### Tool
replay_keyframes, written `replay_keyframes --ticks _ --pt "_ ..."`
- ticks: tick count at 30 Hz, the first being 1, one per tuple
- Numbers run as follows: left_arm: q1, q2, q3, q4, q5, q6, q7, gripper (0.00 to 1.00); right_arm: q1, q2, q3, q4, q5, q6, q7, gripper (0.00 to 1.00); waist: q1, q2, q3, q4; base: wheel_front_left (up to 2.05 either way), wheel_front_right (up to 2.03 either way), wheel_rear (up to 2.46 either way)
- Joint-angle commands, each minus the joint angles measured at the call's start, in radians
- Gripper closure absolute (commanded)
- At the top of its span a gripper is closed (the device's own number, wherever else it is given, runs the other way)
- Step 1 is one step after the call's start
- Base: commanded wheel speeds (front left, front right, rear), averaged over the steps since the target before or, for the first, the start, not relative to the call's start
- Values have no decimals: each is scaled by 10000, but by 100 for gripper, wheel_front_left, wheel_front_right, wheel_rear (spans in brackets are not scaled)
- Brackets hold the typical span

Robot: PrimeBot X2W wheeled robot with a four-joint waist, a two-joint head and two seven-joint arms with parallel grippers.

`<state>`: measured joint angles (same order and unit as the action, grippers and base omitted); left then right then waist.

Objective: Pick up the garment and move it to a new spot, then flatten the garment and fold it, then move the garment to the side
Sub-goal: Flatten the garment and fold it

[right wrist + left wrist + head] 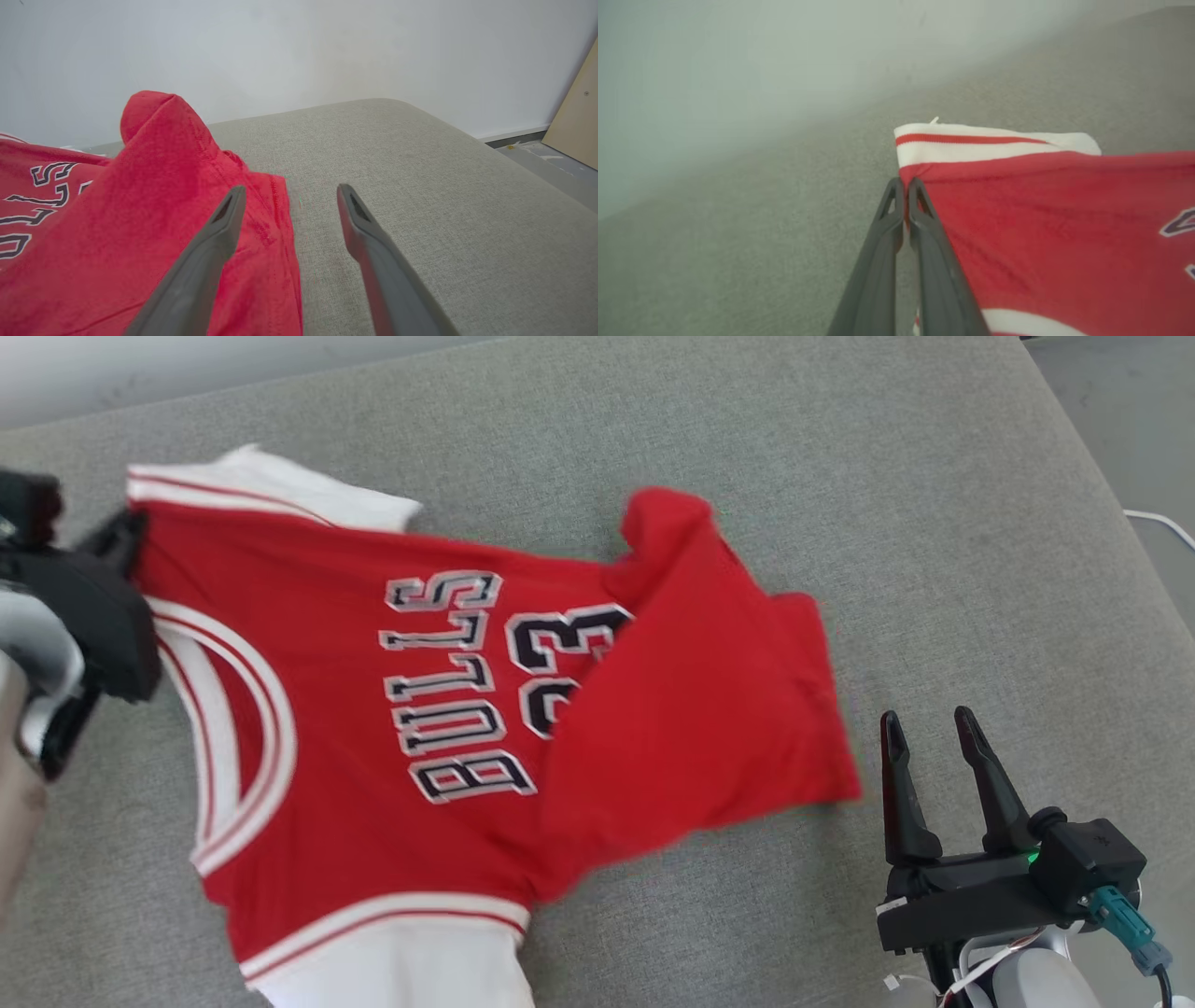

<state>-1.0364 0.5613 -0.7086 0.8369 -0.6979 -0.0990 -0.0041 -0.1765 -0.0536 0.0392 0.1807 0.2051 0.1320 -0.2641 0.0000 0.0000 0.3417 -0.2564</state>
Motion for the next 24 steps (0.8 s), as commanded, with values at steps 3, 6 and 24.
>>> replay_keyframes --ticks 3,6,24 --pt "-377 195 29 390 371 215 -777 100 17 -19 0 26 -48 -27 -3 0 0 0 -57 39 0 0 0" --pt "-409 118 -117 827 538 115 -1109 59 45 -108 14 67 -10 -27 -4 0 0 0 -84 78 0 0 0" --pt "2302 -363 2396 -2233 1155 1176 -2598 0 704 -586 10 178 -100 -27 -3 0 0 0 -1825 1498 0 0 0"
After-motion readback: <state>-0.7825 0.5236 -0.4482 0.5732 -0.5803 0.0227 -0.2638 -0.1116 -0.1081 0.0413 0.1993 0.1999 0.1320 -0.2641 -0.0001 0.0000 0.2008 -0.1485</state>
